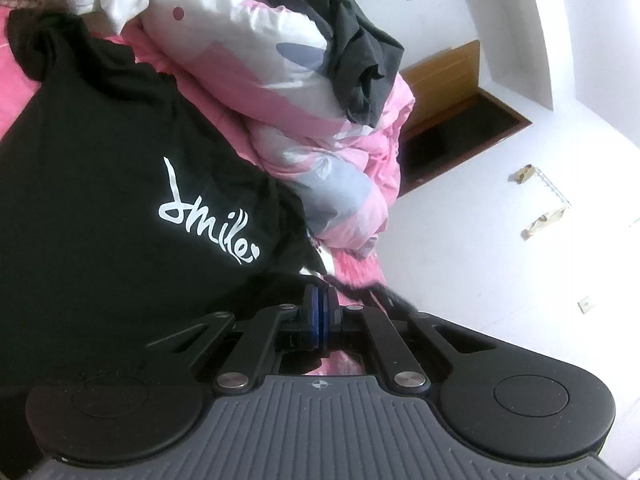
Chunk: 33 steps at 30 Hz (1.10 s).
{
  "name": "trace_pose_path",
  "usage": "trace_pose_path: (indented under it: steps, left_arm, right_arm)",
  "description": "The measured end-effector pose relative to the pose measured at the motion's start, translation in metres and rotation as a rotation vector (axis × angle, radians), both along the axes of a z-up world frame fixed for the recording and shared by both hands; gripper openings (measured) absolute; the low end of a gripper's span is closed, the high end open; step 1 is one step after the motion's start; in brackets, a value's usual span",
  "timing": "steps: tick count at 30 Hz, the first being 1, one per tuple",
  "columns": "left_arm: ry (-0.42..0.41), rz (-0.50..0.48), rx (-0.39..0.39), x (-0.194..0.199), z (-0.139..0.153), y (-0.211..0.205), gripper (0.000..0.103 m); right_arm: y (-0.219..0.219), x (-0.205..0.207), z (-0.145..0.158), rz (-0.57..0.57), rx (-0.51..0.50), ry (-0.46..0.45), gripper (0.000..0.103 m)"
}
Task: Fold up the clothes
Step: 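Grasp the shirt hem with the left gripper and lift it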
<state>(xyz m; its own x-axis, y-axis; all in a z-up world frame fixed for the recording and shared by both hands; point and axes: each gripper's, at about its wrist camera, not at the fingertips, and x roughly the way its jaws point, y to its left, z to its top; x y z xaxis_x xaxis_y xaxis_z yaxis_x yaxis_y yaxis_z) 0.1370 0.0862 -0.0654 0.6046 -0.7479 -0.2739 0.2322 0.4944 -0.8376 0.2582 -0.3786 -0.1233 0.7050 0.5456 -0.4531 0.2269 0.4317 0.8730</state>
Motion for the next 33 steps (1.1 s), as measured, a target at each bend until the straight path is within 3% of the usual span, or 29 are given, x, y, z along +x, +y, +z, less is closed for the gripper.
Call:
trace_pose_path:
  steps: [5,8,9,11,17,20,23,24,29,33]
  left_arm:
    - [0.018,0.000,-0.018,0.002,-0.010,0.006,0.000]
    - [0.035,-0.003,-0.020,0.001,-0.017,0.006,0.000]
    - [0.038,-0.005,-0.024,-0.001,-0.020,0.006,0.000]
    - [0.045,-0.013,-0.031,-0.003,-0.023,0.005,0.000]
    - [0.058,-0.083,-0.026,-0.012,-0.023,-0.007,0.000]
    - [0.061,-0.134,-0.018,-0.012,-0.022,-0.022,0.000]
    - [0.068,-0.179,0.006,-0.011,-0.023,-0.040,0.000]
    - [0.065,-0.200,0.004,-0.012,-0.022,-0.047,0.000]
    - [0.049,-0.309,-0.007,-0.015,-0.013,-0.083,0.000]
    - [0.037,-0.395,-0.015,-0.018,-0.007,-0.112,0.000]
  right_arm:
    - [-0.007,0.056,-0.014,-0.080,0.015,0.073,0.041]
    - [0.000,0.079,-0.010,-0.097,-0.070,0.046,0.034]
    - [0.003,0.086,-0.009,-0.094,-0.120,0.036,0.021]
    - [0.007,0.099,-0.002,-0.071,-0.233,0.021,0.004]
    - [0.015,0.123,0.078,0.012,-0.638,-0.225,0.003]
    - [0.032,0.142,0.094,0.112,-0.874,-0.270,0.004]
    - [0.044,0.154,0.076,0.171,-1.026,-0.233,0.015]
    - [0.042,0.155,0.070,0.175,-1.037,-0.214,0.021]
    - [0.019,0.146,0.064,0.144,-0.959,-0.167,0.024]
    - [-0.003,0.131,0.084,0.119,-0.925,-0.141,0.046]
